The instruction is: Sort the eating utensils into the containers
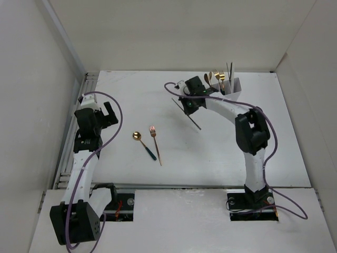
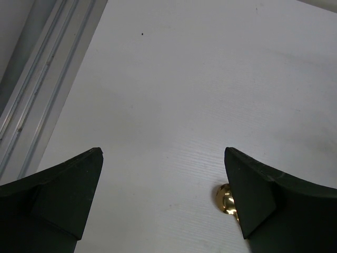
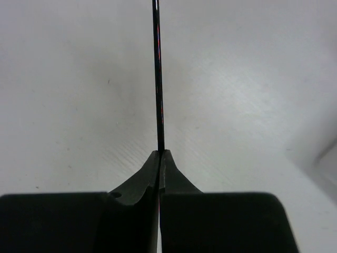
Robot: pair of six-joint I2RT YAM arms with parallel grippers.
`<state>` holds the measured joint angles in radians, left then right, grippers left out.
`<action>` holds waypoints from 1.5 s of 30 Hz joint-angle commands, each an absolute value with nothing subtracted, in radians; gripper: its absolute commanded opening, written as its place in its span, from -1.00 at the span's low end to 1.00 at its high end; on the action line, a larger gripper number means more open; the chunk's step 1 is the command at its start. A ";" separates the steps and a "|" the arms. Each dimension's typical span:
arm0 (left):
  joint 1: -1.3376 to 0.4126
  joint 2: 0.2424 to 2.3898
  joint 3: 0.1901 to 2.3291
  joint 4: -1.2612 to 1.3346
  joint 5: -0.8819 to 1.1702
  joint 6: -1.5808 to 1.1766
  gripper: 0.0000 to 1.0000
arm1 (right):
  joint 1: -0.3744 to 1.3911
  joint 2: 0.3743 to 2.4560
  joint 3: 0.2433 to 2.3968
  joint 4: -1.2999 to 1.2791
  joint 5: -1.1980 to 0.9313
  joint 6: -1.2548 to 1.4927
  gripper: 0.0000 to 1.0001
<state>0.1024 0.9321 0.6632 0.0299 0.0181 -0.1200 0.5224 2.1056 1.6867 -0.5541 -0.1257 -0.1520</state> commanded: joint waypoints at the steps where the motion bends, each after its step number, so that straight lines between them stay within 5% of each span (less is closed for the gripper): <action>1: 0.109 0.907 0.661 0.077 0.026 -0.112 1.00 | 0.474 1.932 1.703 -0.379 -0.195 -0.120 -1.00; 8: 0.109 0.917 0.672 0.066 0.017 -0.112 1.00 | 0.272 1.780 1.651 -0.085 -0.219 -0.133 -1.00; 16: 0.109 0.982 0.736 0.026 0.008 -0.068 1.00 | 0.014 1.857 1.683 0.144 -0.342 -0.210 -1.00; 35: 0.109 1.098 0.818 0.003 -0.015 -0.014 1.00 | -0.052 1.887 1.444 0.322 -0.359 -0.140 -1.00; 37: 0.109 1.098 0.818 0.012 -0.015 -0.014 1.00 | -0.052 1.875 1.418 0.322 -0.341 -0.129 -0.83; 39: 0.109 1.088 0.808 0.012 -0.015 -0.014 1.00 | -0.052 1.844 1.397 0.322 -0.331 -0.120 -0.33; 42: 0.109 1.068 0.799 0.021 -0.015 -0.014 1.00 | -0.052 1.807 1.387 0.322 -0.318 -0.110 0.11; 45: 0.109 1.045 0.788 0.021 -0.024 -0.023 1.00 | -0.043 1.741 1.397 0.301 -0.330 -0.110 0.16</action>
